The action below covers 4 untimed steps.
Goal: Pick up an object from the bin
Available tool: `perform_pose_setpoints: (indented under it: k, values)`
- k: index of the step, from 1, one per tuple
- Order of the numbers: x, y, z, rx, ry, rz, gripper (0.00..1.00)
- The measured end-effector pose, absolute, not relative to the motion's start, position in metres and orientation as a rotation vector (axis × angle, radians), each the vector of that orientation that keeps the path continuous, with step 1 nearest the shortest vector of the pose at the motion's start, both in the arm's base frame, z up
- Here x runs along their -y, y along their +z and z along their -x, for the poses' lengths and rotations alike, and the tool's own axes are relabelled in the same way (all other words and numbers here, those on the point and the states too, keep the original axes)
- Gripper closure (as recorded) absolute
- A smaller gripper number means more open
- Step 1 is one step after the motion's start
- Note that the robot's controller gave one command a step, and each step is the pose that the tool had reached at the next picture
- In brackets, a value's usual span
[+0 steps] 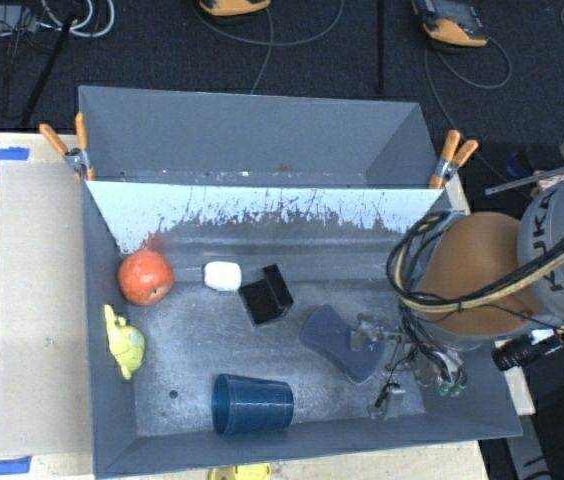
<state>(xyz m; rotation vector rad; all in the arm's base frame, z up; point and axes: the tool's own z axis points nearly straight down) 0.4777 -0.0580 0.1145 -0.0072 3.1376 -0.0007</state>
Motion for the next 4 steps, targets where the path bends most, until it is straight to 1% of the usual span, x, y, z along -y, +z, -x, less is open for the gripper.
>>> perform_pose_setpoints:
  k: [1,2,3,4]
  values:
    - [0.060,0.099,-0.472,-3.136,0.001,-0.220,0.00]
    - [0.051,0.114,-0.472,-3.137,0.000,-0.171,0.00]
    - [0.052,0.072,-0.472,-3.110,0.001,-0.395,0.00]
    - [0.054,0.070,-0.475,-3.093,0.004,-0.530,1.00]
